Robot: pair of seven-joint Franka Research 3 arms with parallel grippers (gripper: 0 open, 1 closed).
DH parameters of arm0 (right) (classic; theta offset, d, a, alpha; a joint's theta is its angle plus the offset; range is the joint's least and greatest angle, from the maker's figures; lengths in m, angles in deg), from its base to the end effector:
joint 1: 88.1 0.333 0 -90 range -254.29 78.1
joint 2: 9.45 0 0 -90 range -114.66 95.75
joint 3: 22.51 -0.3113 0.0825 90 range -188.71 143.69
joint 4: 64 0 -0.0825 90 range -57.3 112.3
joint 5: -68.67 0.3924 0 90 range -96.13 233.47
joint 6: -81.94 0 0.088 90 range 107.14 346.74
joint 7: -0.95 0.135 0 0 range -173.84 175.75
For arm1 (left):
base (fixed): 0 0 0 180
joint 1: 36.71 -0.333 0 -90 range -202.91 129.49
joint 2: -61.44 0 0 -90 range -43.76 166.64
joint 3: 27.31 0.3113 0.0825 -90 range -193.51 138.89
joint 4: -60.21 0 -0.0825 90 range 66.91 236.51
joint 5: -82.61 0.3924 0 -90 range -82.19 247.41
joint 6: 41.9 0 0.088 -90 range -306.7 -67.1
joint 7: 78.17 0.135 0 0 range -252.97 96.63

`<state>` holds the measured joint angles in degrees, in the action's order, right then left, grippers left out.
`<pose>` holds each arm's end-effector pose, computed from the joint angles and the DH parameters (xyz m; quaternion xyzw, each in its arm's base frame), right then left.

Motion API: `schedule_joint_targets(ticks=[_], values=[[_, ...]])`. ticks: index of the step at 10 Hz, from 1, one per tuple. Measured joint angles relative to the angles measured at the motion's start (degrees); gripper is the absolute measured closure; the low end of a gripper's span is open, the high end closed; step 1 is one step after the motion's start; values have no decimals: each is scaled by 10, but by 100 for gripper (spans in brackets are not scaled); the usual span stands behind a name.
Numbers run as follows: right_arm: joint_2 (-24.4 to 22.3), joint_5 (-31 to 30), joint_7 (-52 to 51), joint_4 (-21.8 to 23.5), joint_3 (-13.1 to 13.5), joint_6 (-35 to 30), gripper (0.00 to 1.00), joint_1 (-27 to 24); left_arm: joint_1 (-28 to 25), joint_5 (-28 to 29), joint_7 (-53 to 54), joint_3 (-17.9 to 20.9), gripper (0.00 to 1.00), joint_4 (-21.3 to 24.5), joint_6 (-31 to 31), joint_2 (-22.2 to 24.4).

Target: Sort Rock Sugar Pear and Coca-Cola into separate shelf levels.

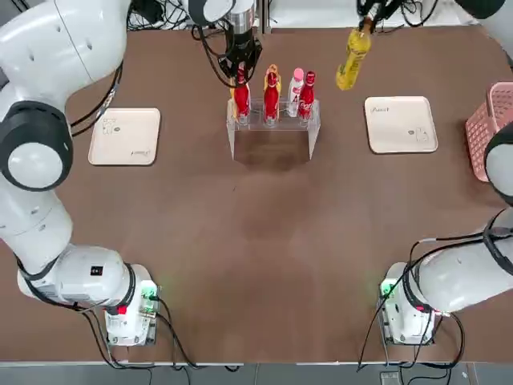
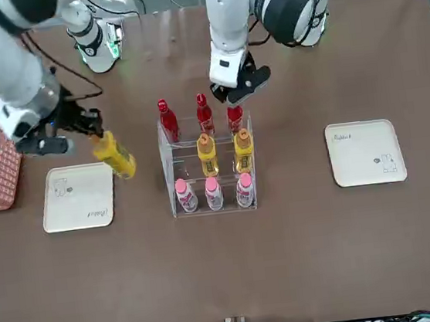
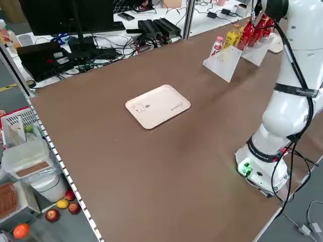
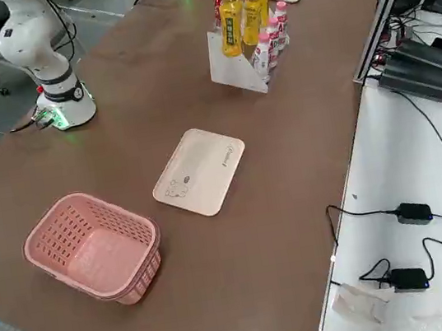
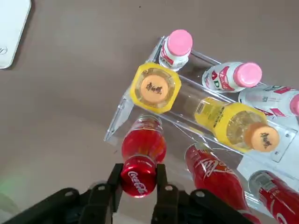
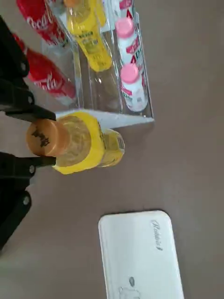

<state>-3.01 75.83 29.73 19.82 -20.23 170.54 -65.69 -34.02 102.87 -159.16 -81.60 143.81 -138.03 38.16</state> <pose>0.5511 0.2215 0.5774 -0.9953 0.0746 0.0381 0.0488 0.4518 -0.4655 0.4909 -0.9786 -0.2053 -0.0076 0.0137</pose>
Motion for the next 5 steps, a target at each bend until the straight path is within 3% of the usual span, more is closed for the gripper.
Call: schedule_joint_targets(ticks=[2,4,5], values=[[0,7,49,-10,0,-1,66,31,1,1,-1,0,66,-1,0,-1],[1,16,73,-19,0,0,66,56,0,1,0,1,39,-4,0,-1],[3,22,78,-22,0,1,66,66,-1,1,-1,1,32,-7,0,-1]])
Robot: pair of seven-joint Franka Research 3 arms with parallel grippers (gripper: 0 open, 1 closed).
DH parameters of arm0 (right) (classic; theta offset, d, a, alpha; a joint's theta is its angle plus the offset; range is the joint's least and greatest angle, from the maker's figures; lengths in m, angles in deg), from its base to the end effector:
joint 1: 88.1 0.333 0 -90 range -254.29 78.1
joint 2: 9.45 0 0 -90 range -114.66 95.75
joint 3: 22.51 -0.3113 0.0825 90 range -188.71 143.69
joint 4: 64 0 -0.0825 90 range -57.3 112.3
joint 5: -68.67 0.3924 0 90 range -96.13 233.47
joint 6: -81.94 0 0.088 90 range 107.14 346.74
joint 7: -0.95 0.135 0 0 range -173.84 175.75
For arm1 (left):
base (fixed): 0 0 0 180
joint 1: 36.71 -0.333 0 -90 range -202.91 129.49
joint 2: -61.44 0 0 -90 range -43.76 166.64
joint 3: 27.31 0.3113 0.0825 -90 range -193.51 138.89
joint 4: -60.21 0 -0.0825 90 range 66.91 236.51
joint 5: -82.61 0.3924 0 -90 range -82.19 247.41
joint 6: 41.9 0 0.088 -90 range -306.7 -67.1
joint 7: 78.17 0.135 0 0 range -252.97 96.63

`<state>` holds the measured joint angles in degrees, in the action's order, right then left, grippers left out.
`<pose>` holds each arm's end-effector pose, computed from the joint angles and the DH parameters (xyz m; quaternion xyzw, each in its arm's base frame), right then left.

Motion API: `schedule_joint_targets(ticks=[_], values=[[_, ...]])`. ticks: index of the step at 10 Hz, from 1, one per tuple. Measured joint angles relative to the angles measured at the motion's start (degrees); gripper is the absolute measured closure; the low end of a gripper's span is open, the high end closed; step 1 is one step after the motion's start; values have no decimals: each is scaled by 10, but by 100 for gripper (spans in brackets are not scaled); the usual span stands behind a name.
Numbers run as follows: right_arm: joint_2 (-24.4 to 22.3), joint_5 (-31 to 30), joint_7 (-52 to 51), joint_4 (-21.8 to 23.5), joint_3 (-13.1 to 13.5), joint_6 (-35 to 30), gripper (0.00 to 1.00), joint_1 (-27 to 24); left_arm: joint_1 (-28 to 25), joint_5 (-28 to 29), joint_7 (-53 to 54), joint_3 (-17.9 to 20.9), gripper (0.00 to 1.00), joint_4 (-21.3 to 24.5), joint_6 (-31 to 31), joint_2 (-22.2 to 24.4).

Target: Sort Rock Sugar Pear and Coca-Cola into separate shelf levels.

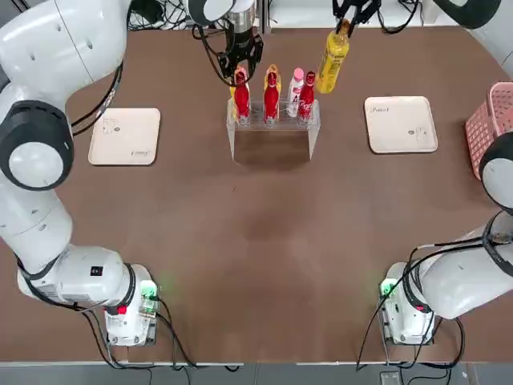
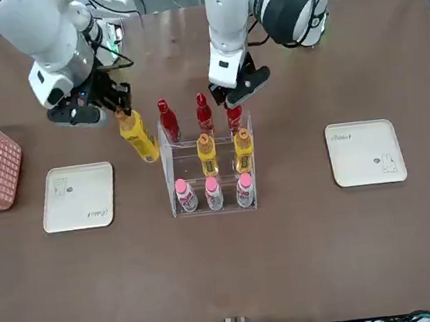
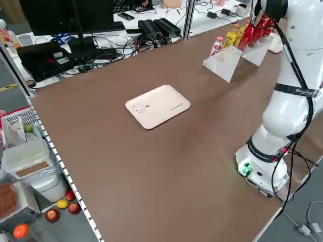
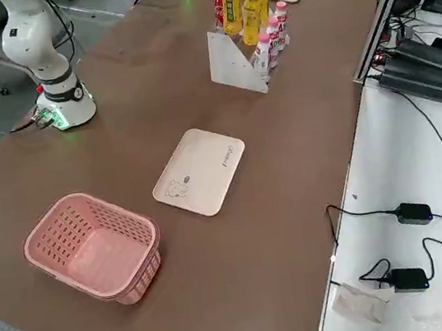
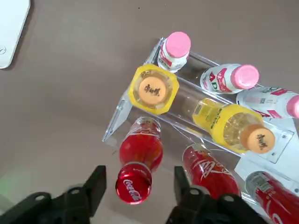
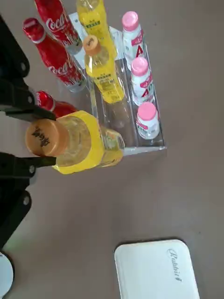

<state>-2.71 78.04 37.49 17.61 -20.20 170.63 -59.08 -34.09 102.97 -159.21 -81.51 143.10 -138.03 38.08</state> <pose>0.5227 0.2895 0.5935 -0.9934 0.0832 0.0390 0.0691 0.4557 -0.4641 0.4956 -0.9778 -0.2090 -0.0101 0.0092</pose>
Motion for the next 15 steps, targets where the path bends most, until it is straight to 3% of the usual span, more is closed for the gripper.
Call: schedule_joint_targets(ticks=[1,3,7,11,15], values=[[5,4,2,-1,0,1,66,8,-2,1,0,0,28,-3,1,0],[30,28,2,-14,2,5,66,10,-13,1,3,0,2,-9,13,4],[70,63,11,-47,7,6,66,9,-88,-3,82,-2,1,-46,61,23],[95,74,11,-59,11,6,66,3,-223,-9,156,0,1,-38,82,34],[122,75,12,-61,13,25,66,-5,-286,-38,255,-1,1,-33,86,33]])
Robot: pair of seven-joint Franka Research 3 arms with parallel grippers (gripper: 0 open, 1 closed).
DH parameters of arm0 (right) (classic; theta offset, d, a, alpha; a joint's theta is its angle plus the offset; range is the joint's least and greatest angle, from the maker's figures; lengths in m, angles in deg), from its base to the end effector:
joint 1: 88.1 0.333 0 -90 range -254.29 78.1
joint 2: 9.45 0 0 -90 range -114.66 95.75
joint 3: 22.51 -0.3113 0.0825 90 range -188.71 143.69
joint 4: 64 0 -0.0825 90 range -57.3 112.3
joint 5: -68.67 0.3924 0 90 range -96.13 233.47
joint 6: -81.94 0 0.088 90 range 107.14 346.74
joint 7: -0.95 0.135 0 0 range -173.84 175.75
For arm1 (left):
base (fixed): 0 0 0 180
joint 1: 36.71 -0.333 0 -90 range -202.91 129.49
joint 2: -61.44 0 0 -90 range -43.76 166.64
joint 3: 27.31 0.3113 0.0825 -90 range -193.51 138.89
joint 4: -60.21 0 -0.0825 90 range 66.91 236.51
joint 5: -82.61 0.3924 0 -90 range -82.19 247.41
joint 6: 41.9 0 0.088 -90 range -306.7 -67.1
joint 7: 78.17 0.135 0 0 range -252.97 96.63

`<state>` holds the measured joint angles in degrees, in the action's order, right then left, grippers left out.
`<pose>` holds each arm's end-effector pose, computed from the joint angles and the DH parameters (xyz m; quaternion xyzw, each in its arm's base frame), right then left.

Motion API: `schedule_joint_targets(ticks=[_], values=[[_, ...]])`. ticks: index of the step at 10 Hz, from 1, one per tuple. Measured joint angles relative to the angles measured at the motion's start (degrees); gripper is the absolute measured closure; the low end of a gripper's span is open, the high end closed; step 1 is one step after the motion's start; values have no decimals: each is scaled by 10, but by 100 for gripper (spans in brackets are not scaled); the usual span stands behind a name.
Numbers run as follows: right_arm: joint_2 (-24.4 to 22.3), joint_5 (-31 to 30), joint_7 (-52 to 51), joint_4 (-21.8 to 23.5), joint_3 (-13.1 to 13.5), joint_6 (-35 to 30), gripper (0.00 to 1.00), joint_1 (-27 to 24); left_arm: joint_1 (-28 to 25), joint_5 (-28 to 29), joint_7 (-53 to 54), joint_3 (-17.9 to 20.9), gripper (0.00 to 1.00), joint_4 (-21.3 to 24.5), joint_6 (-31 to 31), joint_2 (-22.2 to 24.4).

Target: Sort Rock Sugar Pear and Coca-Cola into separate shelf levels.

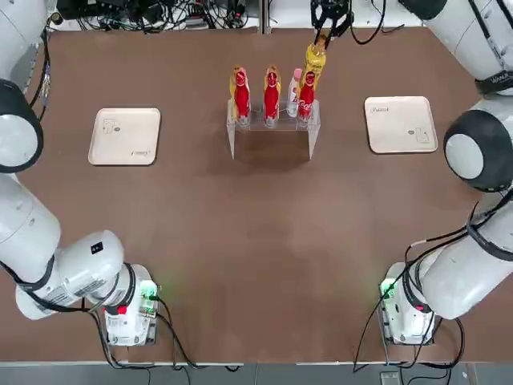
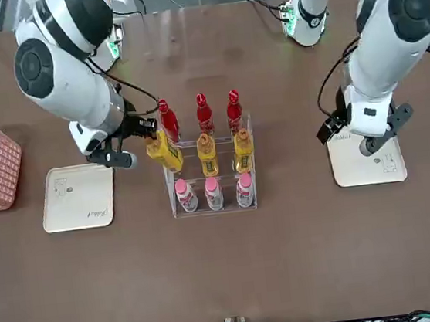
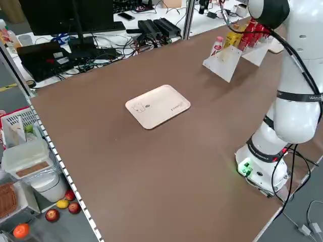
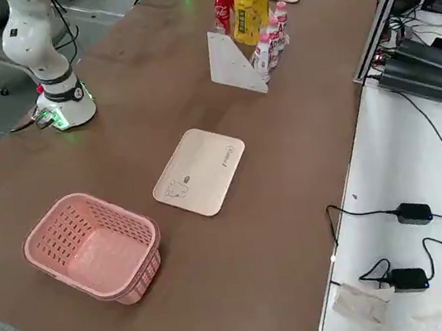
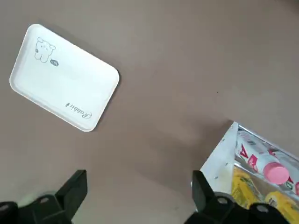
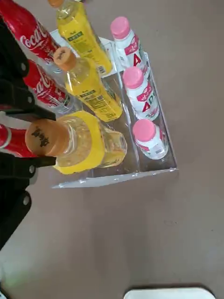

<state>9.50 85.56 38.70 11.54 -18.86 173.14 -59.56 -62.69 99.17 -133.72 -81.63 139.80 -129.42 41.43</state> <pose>0.5772 0.3172 0.5176 -0.9834 0.1167 0.0950 0.1018 0.5976 -0.1876 0.5371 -0.9687 -0.2458 0.0238 0.0258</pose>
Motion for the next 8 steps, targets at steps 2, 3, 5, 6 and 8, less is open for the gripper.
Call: schedule_joint_targets(ticks=[2,3,5,6,8], values=[[10,2,2,0,-1,4,66,1,-36,-10,66,-1,1,0,6,1],[13,10,3,0,-1,4,66,1,-52,-12,108,0,1,0,9,1],[16,22,3,3,-1,4,66,2,-51,-29,164,34,1,-1,9,7],[18,22,3,12,-2,9,66,3,-41,-52,199,69,1,-4,9,21],[26,22,3,45,-3,39,66,9,10,-100,285,183,1,-6,10,67]])
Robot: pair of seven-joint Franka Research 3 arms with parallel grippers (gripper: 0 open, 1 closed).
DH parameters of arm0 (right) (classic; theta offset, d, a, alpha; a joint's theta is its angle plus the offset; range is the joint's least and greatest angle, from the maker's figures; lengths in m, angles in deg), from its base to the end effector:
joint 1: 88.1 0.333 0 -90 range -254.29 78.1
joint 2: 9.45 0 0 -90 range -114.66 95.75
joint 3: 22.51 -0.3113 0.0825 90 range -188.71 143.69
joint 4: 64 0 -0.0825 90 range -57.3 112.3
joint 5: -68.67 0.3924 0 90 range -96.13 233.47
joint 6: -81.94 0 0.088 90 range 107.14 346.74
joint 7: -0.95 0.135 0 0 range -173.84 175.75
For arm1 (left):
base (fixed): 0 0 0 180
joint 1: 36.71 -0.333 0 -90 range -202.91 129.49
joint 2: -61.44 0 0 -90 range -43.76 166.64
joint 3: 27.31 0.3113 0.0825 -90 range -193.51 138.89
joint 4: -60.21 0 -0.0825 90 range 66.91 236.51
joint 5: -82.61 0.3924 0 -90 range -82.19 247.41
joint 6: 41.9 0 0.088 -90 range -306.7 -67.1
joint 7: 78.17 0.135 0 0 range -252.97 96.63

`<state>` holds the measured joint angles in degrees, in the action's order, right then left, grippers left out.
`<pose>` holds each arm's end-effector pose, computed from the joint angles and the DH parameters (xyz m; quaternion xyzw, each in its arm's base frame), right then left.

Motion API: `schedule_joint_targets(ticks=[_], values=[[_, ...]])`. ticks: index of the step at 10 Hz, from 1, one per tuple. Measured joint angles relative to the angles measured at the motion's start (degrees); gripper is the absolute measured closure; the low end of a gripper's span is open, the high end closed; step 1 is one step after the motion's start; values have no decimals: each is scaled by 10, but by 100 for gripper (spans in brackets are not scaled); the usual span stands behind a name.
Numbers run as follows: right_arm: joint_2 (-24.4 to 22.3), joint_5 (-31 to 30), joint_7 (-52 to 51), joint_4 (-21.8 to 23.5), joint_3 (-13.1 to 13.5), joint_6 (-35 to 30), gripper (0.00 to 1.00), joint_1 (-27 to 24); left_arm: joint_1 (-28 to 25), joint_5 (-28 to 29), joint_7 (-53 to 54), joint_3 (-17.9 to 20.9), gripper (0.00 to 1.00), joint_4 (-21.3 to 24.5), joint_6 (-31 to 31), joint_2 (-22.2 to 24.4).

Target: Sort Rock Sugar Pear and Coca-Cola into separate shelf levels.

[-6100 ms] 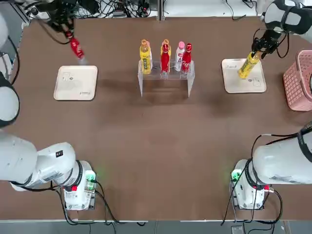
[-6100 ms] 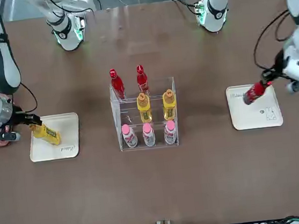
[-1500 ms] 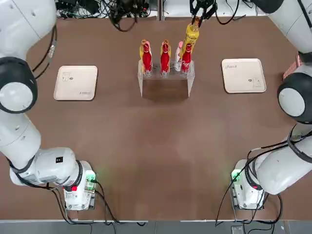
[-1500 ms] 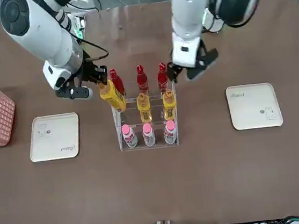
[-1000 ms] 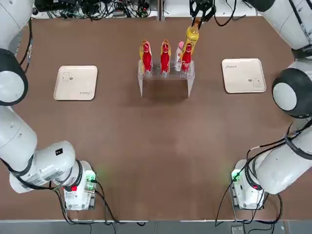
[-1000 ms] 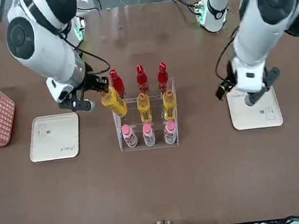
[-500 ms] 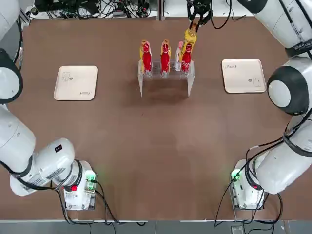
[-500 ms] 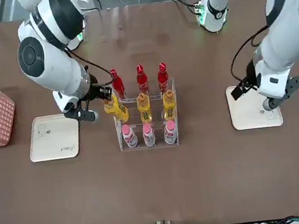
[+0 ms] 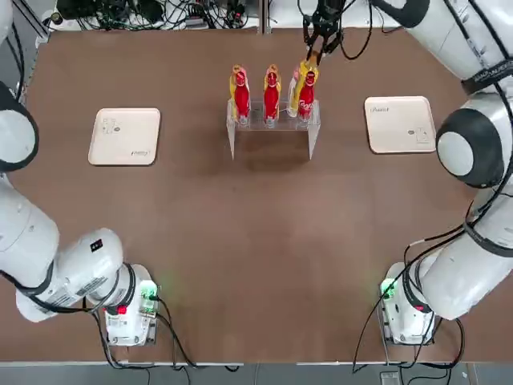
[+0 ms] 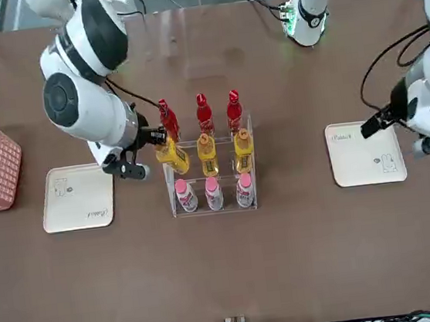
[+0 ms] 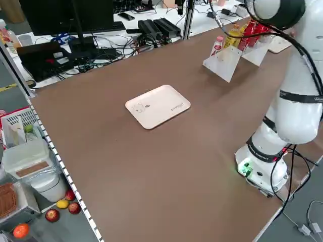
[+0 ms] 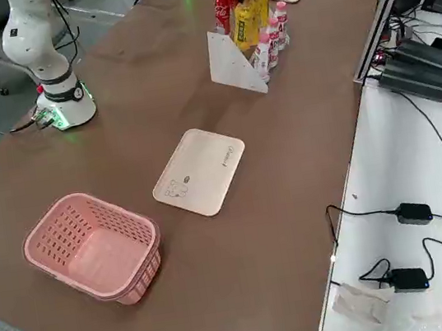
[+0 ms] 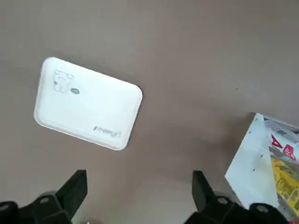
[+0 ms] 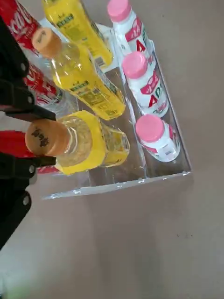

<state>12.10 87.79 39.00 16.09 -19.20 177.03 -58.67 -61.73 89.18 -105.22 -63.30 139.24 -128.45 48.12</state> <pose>0.5767 0.3349 0.4560 -0.9786 0.1251 0.1292 0.1005 0.6106 -0.0618 0.5633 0.9888 0.1460 -0.0309 0.0007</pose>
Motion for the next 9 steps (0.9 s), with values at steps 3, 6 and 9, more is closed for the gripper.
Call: schedule_joint_targets(ticks=[3,6,9], values=[[3,0,0,16,-2,9,66,12,167,-77,138,253,1,2,6,54],[3,0,3,26,-2,17,66,12,245,-90,208,363,0,17,31,90],[1,1,8,27,-2,20,56,12,257,-86,221,373,0,22,33,117]])
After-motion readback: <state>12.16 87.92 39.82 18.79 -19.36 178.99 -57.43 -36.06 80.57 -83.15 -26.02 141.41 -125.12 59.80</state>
